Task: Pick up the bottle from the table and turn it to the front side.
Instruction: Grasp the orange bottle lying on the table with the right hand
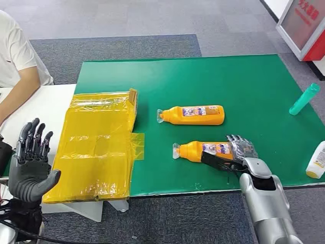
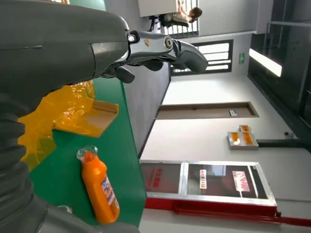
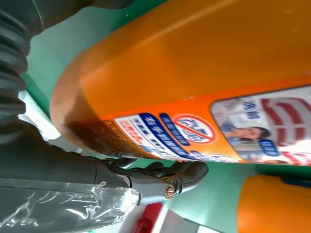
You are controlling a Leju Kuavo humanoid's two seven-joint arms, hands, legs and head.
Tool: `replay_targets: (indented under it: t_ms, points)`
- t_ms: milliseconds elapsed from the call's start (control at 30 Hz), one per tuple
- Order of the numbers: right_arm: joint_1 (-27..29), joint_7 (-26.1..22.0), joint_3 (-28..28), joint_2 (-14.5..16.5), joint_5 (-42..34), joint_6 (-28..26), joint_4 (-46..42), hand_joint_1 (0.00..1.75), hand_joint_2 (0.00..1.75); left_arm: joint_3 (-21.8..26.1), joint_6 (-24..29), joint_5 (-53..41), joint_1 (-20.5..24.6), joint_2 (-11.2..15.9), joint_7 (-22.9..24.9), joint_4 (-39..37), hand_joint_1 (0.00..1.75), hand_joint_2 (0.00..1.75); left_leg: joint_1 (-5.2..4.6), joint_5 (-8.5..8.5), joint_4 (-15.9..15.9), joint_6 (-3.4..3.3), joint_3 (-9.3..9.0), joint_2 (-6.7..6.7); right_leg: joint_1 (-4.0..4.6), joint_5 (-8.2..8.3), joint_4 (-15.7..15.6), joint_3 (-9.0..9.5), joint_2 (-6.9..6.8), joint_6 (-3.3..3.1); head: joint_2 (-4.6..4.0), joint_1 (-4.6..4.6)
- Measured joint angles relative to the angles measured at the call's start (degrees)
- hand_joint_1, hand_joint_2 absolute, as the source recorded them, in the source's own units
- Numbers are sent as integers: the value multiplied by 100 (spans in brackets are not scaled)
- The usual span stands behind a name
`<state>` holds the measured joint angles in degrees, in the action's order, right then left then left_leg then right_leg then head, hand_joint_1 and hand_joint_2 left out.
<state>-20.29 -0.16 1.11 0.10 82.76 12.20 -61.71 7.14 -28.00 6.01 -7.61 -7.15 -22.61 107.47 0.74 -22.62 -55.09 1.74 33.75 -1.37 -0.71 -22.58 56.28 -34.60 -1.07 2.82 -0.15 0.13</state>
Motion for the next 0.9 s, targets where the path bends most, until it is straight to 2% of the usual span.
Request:
replay_targets:
  t_ms: [67, 200, 433, 900]
  points:
    - [-47, -8, 28, -22, -3, 2, 81, 3, 175, -20, -1, -1, -17, 16, -19, 1, 0, 175, 0, 0, 0, 0, -6, -2, 0, 1, -1, 5, 1, -1, 0, -1]
    - [-240, -20, 144, -94, -4, 15, 419, 175, 175, -103, -19, -6, -68, 83, -59, 19, 0, 175, 0, 4, 0, -2, -23, -8, 0, 9, -4, 20, 5, -5, 0, -2]
    - [-399, -26, 274, -131, -7, -16, 731, 175, 175, -168, -37, -15, -106, 150, -87, 42, 0, 175, 0, 29, 0, -11, -24, -8, -1, 33, -5, 27, 5, 3, 0, 1]
    - [-463, -71, 316, -167, -124, -68, 813, 175, 175, -217, -35, -15, -118, 199, -88, 44, 0, 175, 0, 27, 0, -8, -24, -8, -1, 31, -4, 25, 5, 2, 0, 0]
